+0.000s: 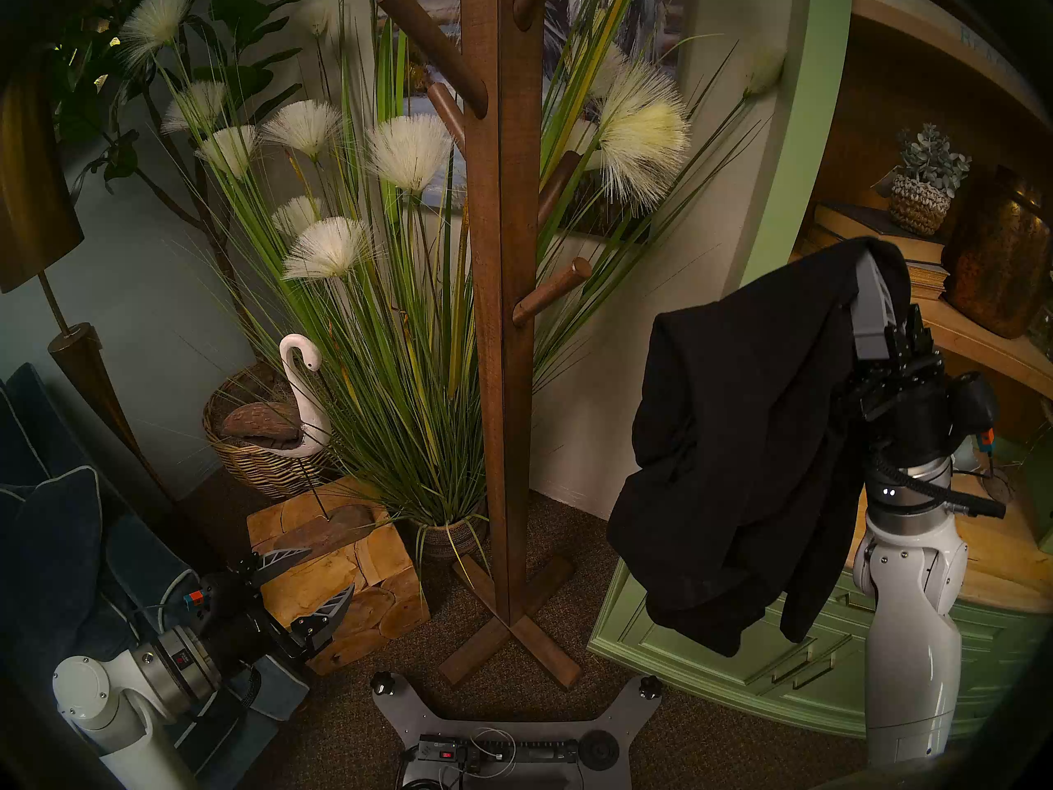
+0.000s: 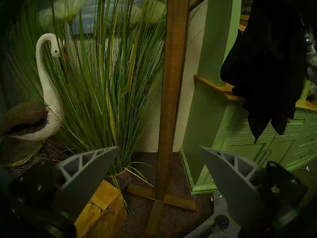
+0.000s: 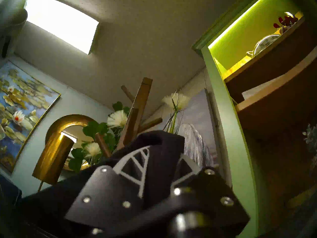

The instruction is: Pick up jacket and place on coat hanger

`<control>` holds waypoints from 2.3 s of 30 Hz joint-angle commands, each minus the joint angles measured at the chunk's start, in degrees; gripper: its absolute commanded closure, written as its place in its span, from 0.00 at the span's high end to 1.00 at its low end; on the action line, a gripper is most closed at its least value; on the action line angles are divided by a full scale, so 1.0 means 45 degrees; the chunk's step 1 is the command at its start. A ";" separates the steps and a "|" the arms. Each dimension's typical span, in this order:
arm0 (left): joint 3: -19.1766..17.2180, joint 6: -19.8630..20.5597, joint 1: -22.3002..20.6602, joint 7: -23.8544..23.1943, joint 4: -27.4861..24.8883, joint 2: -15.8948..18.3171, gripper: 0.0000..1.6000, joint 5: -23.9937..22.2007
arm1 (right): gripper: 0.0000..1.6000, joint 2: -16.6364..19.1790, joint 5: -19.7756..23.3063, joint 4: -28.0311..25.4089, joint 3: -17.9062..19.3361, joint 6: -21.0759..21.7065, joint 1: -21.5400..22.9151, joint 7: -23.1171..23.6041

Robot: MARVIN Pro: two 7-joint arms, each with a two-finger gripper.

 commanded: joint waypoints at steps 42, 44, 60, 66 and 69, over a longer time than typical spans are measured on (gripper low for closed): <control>0.0011 -0.0015 -0.0080 -0.0004 -0.0142 0.0046 1.00 -0.0028 | 0.00 -0.1342 -0.6294 -0.0722 -0.5394 0.4226 0.5169 -0.8059; 0.0012 -0.0015 -0.0082 -0.0004 -0.0139 0.0047 1.00 -0.0021 | 0.00 -0.1408 -0.6510 -0.0727 -0.5521 0.4330 0.5466 -0.8185; 0.0012 -0.0013 -0.0091 -0.0004 -0.0146 0.0055 1.00 -0.0003 | 0.00 -0.1989 -0.7779 -0.0750 -0.5683 0.4630 0.6726 -0.9072; 0.0011 -0.0012 -0.0092 -0.0004 -0.0151 0.0057 1.00 -0.0006 | 0.00 -0.2193 -0.8251 -0.0713 -0.5899 0.4752 0.7161 -0.9286; 0.0008 -0.0011 -0.0092 -0.0004 -0.0163 0.0052 1.00 -0.0019 | 0.00 -0.2217 -0.8490 -0.0327 -0.6086 0.4890 0.7829 -0.9317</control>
